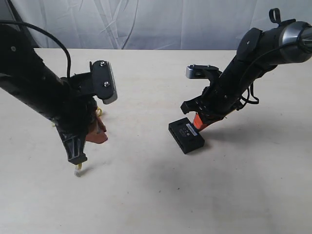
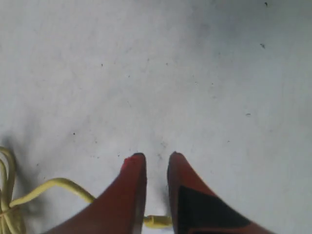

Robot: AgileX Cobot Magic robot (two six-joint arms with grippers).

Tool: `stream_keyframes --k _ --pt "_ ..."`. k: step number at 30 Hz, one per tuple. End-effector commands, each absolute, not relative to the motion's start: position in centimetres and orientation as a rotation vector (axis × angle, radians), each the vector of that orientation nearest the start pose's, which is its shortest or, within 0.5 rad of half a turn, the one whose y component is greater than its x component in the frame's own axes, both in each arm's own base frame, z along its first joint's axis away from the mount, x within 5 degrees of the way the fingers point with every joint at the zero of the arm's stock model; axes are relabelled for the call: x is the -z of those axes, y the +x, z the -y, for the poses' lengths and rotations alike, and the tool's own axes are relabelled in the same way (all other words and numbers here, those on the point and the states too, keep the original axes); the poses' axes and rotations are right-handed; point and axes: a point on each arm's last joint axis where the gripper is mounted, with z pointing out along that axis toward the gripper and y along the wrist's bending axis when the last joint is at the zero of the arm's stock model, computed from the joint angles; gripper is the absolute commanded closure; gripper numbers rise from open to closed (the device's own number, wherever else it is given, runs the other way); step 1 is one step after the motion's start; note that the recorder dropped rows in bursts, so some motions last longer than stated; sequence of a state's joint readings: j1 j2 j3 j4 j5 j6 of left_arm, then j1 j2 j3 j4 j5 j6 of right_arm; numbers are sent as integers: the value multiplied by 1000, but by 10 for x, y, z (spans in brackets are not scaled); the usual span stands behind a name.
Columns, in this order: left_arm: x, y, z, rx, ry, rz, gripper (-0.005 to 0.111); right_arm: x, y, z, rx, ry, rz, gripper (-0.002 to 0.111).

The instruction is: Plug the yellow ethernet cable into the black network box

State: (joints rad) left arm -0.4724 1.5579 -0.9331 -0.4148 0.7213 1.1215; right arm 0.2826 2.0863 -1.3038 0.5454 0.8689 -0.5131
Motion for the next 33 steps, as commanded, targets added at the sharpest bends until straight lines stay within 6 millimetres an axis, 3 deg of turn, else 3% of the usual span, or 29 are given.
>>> stream_keyframes --k 1,3,6,8,9,10,11,12,21,29,33 --pt "-206 255 147 143 1548 -2312 89 -122 361 -141 -605 -676 -2944 109" --pt "-205 257 140 21 1578 -2332 89 -122 361 -141 -605 -676 -2944 109" --pt "-204 256 133 -87 1789 -2238 89 -122 361 -141 -605 -676 -2944 109" --pt "-203 251 137 -39 2046 -2041 89 -122 361 -141 -605 -676 -2944 109" --pt "-202 246 141 36 2217 -1857 89 -122 361 -141 -605 -676 -2944 109" --pt "-201 243 142 73 2301 -1754 89 -122 361 -141 -605 -676 -2944 109" --pt "-199 238 143 89 2441 -1546 89 -122 361 -141 -608 -678 -2948 109" --pt "-198 237 143 91 2484 -1473 89 -122 361 -141 -608 -678 -2948 109" --pt "-174 235 133 -140 2612 -1165 88 -122 361 -141 -606 -676 -2945 109" --pt "-163 235 123 -322 2698 -1001 69 -122 361 -141 -606 -677 -2945 109" --pt "-156 237 124 -352 2729 -919 68 -122 362 -141 -605 -675 -2943 109"
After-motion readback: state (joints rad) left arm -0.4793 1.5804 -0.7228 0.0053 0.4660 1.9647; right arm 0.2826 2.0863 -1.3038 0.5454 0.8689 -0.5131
